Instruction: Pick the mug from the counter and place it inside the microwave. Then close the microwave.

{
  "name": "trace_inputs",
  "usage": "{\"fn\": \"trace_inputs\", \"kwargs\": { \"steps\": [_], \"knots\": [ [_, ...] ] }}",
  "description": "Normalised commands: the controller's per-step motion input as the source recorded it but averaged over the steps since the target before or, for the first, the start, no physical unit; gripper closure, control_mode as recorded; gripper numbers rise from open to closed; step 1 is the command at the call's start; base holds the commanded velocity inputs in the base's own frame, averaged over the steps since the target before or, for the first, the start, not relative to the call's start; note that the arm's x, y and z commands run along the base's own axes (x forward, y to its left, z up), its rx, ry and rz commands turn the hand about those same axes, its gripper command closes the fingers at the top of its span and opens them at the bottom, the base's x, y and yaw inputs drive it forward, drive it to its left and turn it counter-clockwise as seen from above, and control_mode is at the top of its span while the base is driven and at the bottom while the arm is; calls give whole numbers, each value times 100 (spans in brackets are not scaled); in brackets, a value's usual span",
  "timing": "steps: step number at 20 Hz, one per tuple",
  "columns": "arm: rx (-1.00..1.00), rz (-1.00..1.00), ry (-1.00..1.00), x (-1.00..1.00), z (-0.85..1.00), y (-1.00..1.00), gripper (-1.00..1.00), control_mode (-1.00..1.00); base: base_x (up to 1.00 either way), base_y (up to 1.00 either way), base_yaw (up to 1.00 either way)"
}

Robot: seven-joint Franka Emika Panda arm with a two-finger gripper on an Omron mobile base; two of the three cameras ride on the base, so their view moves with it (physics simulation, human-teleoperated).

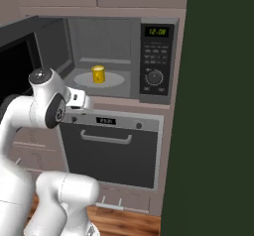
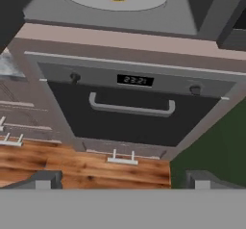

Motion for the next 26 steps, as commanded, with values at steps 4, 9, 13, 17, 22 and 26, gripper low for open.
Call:
{"fn": "trace_inputs", "kwargs": {
  "steps": [4, 9, 13, 17, 22, 26],
  "knots": [
    [0, 0, -10, -62, 0, 0, -100, -100, 0, 0, 0],
    [0, 0, -19, -63, 9, 0, -100, -100, 0, 0, 0],
    [0, 0, -18, -59, 20, 0, -100, -100, 0, 0, 0],
    [0, 0, -8, -48, 23, 0, -100, -100, 0, 0, 0],
    [0, 0, -5, -61, 24, 0, -100, -100, 0, 0, 0],
    [0, 0, -21, -73, 3, 0, -100, -100, 0, 0, 0]
  ]
}}
